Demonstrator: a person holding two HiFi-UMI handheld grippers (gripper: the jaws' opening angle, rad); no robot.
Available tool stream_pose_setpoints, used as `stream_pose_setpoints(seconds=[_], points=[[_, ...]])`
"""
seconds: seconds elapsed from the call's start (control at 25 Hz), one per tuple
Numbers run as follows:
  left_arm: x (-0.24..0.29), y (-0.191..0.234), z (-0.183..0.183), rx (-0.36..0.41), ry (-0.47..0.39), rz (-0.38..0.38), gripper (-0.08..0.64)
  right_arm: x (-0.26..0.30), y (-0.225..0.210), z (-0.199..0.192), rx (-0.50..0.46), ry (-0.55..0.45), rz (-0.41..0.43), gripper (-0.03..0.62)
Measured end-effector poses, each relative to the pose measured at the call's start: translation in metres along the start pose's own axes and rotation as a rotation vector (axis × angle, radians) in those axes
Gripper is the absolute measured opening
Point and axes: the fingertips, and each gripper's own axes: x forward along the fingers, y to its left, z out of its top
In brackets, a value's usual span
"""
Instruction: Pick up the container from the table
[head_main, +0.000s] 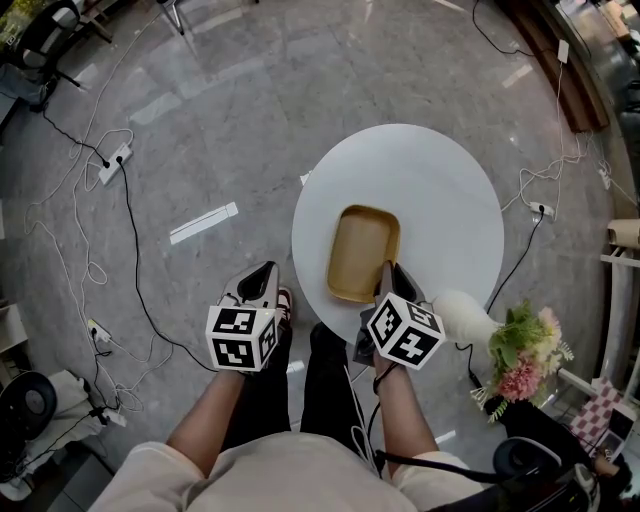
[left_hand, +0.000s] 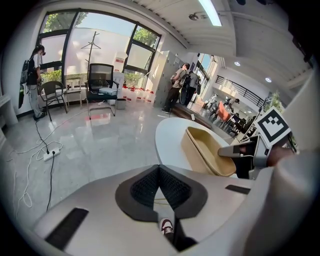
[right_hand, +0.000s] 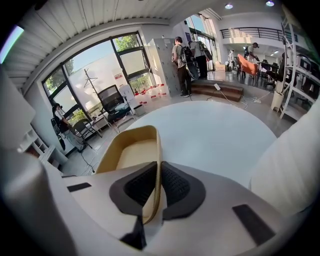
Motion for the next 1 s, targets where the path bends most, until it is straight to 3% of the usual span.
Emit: stream_pose_setpoints(seconds=[1.0], points=[[-0.023,0.010,0.032,-0.007,-0.077,0.011,0.017,-0.021,0.028,0.030,-0.043,-0.051,0.021,0.046]])
